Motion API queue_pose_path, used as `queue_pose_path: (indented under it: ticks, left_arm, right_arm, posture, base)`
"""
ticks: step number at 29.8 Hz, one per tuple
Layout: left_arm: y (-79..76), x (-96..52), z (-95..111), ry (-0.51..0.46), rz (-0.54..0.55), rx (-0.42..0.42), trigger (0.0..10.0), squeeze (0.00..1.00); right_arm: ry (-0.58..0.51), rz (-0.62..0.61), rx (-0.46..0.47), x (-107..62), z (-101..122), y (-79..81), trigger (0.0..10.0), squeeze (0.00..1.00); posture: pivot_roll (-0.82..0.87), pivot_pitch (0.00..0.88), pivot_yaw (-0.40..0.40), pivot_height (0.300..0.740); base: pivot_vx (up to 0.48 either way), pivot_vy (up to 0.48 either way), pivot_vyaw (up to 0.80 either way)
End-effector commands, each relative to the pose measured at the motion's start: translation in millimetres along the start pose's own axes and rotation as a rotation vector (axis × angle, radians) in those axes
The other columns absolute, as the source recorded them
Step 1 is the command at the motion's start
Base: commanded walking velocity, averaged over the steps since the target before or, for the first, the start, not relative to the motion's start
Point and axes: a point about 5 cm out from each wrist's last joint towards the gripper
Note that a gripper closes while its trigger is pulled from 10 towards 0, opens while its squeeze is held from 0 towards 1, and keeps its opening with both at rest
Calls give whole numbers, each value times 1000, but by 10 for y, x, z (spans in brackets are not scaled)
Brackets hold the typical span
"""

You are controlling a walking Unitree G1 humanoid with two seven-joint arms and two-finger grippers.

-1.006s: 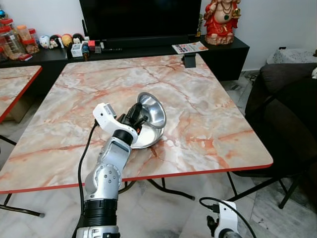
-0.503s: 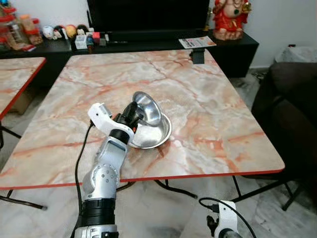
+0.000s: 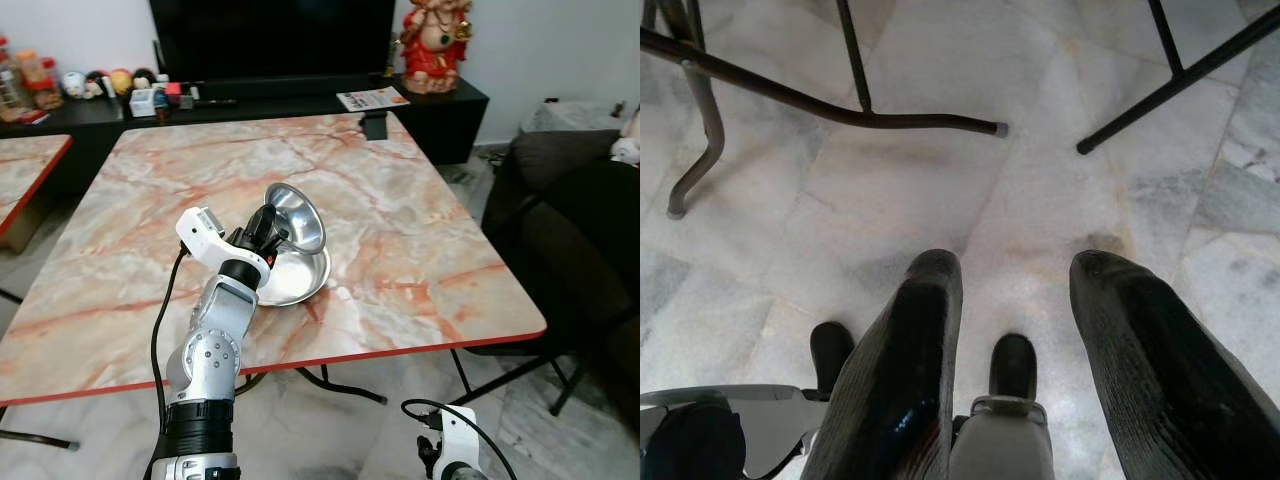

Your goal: Setting the table

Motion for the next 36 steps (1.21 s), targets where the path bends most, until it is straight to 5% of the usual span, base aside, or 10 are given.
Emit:
queue_pose_path:
  ticks: [1,25,36]
  left_arm:
    - [-58,22,68,-27,-20,5,10000,0]
    - [-63,0,94,-34,-24,0,10000,0]
    - [-27,-88,132,-25,-23,-39,10000,0]
  right_arm:
    - [-5,-3,6,2,13,0,10000,0]
    - [3,-2,2,0,-3,4,10000,0]
    - [13,0,2,-8,-48,16,10000,0]
  posture:
    - [48,0,29,732]
    - [56,0,27,732]
    - [69,0,34,732]
  base:
    - [330,0,0]
    - [328,0,0]
    - [0,0,0]
Point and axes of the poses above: a point about 5 cm out from each wrist's last joint towards the gripper, its own x axis pointing out of the wrist towards the gripper, its own z axis along the axis of the wrist's last joint, y = z × x, and after that the axes turned 2 degrees about -x, right-handed
